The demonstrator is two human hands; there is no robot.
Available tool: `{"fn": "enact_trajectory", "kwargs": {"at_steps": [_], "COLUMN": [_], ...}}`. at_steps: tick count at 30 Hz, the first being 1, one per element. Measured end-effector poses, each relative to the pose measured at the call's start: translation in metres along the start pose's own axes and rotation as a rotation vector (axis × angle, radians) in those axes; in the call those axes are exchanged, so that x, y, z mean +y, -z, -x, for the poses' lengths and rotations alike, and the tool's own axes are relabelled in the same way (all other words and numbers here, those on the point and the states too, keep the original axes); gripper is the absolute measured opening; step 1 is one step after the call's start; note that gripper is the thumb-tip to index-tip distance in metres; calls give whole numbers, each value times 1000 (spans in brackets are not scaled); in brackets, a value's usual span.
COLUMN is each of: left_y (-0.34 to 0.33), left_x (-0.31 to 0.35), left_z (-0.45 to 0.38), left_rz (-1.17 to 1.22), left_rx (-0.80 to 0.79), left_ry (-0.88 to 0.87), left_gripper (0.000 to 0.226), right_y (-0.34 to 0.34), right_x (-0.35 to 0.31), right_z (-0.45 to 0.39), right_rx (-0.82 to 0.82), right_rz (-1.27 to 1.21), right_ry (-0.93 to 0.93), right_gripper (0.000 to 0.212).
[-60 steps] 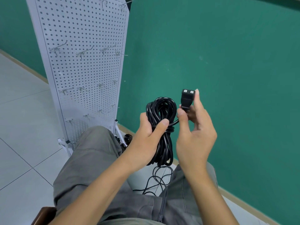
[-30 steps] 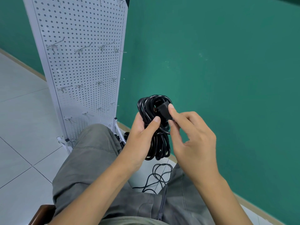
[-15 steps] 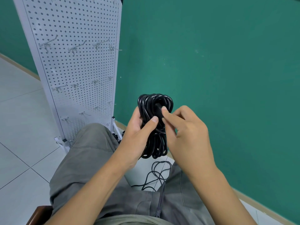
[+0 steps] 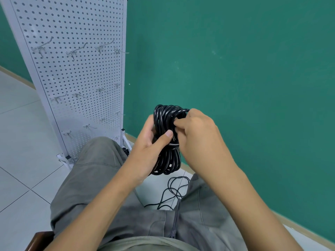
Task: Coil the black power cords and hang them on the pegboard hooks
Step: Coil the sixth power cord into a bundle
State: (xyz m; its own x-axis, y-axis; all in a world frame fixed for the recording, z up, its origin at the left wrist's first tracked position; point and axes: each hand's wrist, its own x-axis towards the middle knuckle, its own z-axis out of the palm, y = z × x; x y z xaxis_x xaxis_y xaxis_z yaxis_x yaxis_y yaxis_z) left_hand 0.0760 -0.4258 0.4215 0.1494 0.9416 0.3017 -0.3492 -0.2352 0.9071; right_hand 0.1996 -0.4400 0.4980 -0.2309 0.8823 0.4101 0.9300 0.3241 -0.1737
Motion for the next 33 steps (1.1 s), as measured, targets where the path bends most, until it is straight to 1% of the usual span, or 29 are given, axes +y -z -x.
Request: {"fn": "enact_trajectory", "kwargs": {"at_steps": [1,2,4,6,9,12,16,19,22,27,30,33], "left_y": [0,1,4,6,8,7,7,5,3,2,4,9], "left_x": [0,0,0,1,4,4,-3,-6,-7,-9,-7,-7], "left_z": [0,0,-2,-3,-2,0,-1,-1,0,-1,-3,-5], "left_rz": [-3,1,7,-9,-68,-93,-35,28,33,55,41,28], "left_rx": [1,5,3,-5,-35,-62,-61,-69,-71,-42,-27,-15], "left_ry": [10,21,32,20,20,58,97,115,119,139,153,158], "left_gripper": [27,27,28,28,26,25,25,27,26,27,33,30], "right_y": [-2,-5,-14,-21,-25,-27,-32,-32,-32,-36,-37,-42], "right_x": [1,2,2,2,3,5,5,5,8,15,23,29], "right_z": [-2,-3,-1,2,4,3,5,9,13,18,18,26], "right_rx": [11,51,168,258,335,320,317,330,343,363,369,290], "right_rz": [-20,-52,-148,-274,-349,-341,-399,-579,-719,-846,-1013,-1192], "right_ry": [-14,-30,-85,-152,-171,-152,-193,-323,-424,-461,-477,-486], "right_gripper": [35,32,19,12,12,14,13,14,13,18,20,21]}}
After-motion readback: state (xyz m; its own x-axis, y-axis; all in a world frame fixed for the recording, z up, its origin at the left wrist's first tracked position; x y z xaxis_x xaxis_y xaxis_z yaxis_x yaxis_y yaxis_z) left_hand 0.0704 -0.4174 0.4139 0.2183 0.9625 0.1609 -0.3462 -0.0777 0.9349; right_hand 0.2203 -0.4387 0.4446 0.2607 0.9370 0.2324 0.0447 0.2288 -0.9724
